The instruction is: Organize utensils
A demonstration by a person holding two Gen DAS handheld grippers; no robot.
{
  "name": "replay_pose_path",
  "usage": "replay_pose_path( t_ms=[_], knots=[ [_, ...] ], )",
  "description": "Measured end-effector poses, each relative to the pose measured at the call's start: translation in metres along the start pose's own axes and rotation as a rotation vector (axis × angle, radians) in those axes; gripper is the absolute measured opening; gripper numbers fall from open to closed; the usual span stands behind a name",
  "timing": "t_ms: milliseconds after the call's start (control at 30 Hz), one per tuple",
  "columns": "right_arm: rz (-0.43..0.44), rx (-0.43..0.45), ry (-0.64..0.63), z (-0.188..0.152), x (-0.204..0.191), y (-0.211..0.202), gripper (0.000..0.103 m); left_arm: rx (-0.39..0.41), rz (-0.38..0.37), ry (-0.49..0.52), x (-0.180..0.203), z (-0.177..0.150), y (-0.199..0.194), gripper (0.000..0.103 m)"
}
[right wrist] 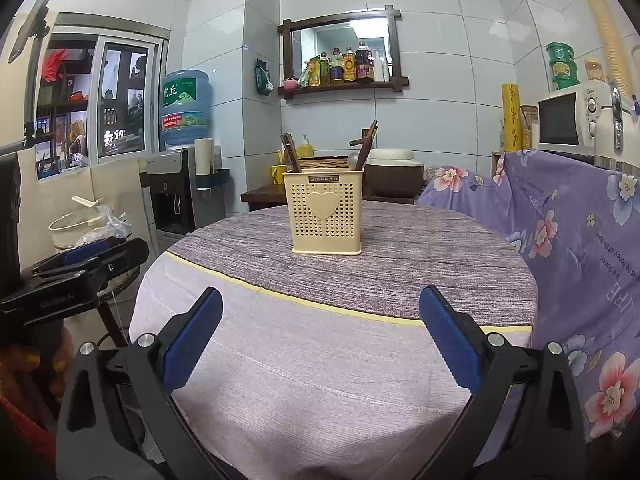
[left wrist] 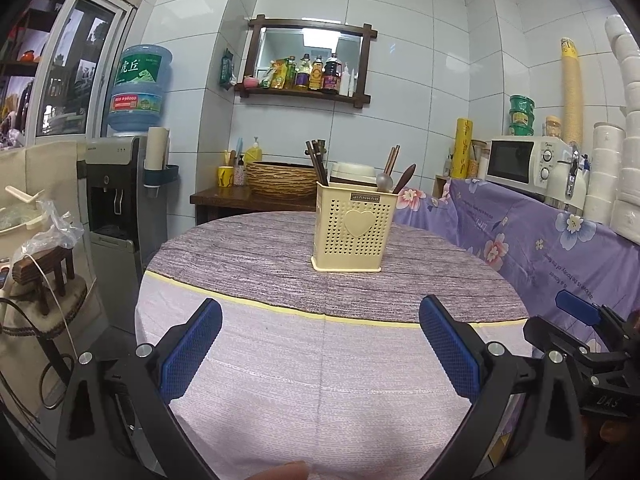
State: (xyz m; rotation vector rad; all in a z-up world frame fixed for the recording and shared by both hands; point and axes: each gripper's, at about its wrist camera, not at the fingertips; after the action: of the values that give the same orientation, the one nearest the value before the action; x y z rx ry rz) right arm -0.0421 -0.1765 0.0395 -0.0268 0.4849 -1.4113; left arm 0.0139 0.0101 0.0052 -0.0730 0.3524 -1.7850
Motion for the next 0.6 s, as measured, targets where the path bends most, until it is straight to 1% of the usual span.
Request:
replay_pose_path(
  t_ms=[600],
  knots=[
    [0.000, -0.005, -0.005, 0.0008, -0.0022, 0.0020, 0.097, -0.006, 0.005, -0.001, -0.0013, 0.0029, -0.0003, 0.098]
  ],
)
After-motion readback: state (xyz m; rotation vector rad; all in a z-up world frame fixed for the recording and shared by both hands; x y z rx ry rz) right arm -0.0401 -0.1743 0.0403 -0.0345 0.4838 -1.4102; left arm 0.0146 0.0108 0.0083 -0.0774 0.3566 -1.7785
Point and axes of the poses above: each gripper's, at about its wrist camera, not at the fingertips, and y roughly the way its jaws point, x to its right, z to its top, and after that the axes turned 15 degrees about y, right-handed
